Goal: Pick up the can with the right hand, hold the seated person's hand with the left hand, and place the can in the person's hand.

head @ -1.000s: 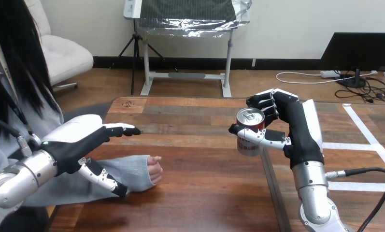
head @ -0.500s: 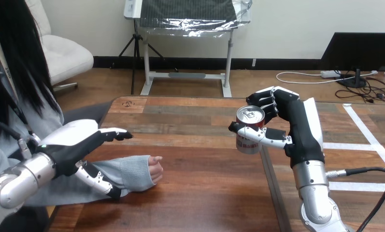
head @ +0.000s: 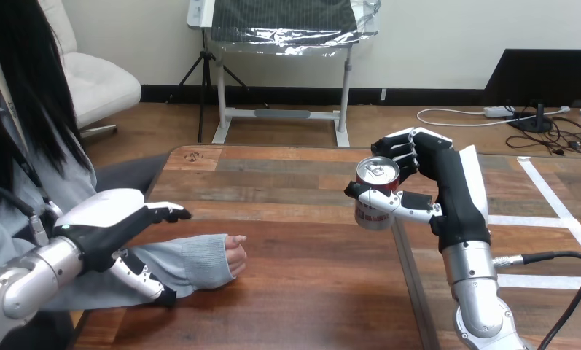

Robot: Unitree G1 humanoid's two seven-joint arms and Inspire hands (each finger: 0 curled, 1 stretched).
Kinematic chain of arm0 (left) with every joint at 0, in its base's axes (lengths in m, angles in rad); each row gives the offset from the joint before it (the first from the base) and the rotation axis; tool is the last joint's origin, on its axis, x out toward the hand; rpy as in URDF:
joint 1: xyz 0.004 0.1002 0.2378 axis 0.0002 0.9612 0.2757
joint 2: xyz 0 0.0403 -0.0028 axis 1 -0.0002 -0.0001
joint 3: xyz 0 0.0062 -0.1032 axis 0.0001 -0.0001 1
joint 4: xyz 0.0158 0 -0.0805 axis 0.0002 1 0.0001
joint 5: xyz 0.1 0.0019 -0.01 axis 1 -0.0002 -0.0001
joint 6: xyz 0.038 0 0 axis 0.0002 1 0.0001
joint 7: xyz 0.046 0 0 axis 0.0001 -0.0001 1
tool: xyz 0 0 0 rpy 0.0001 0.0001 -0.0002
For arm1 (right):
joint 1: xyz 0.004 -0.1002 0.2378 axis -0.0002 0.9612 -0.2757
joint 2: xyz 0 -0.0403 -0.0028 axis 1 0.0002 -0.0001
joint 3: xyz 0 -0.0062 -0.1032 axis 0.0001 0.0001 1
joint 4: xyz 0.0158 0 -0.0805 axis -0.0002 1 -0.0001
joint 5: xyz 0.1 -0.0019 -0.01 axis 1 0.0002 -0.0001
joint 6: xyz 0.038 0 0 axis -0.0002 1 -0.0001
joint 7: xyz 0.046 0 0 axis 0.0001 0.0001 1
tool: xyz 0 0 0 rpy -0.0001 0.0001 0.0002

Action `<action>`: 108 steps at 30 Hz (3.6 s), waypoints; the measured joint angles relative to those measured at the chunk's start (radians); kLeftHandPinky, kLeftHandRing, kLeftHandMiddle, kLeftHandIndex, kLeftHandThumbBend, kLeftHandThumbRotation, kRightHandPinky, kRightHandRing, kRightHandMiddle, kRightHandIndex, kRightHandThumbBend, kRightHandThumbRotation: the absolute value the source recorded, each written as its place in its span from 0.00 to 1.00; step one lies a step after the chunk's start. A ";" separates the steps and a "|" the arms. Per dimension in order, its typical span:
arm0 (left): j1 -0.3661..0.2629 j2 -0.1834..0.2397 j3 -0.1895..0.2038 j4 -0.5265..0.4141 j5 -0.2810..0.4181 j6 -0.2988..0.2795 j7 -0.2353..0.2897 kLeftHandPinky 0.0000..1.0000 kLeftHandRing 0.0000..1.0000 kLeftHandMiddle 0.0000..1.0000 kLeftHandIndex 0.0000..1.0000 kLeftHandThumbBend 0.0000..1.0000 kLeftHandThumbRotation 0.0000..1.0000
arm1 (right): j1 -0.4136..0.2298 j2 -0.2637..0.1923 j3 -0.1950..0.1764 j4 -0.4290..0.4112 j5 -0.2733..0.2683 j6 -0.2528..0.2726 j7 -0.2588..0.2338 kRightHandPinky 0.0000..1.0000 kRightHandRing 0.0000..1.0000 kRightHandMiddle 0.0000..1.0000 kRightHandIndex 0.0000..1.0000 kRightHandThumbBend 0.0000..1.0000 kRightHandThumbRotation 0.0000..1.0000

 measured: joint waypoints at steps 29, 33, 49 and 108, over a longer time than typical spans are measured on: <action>-0.003 -0.006 -0.068 -0.007 0.028 0.046 0.123 0.48 0.53 0.59 0.62 1.00 0.09 | 0.000 0.000 -0.002 -0.002 0.023 -0.024 0.028 0.37 0.42 0.49 0.50 0.80 0.00; -0.002 -0.010 -0.069 -0.006 0.028 0.042 0.138 0.47 0.52 0.58 0.60 1.00 0.07 | 0.001 0.000 -0.003 -0.003 0.023 -0.026 0.030 0.37 0.42 0.49 0.50 0.80 0.00; 0.000 -0.043 -0.069 -0.006 0.020 0.034 0.144 0.47 0.50 0.54 0.55 1.00 0.00 | 0.003 0.002 -0.007 -0.006 0.051 -0.027 0.066 0.37 0.43 0.50 0.51 0.80 0.00; 0.003 -0.083 -0.075 -0.006 -0.002 0.006 0.153 0.21 0.27 0.33 0.33 0.89 0.00 | 0.010 0.008 0.012 -0.006 -0.039 -0.010 0.028 0.37 0.41 0.49 0.52 0.78 0.00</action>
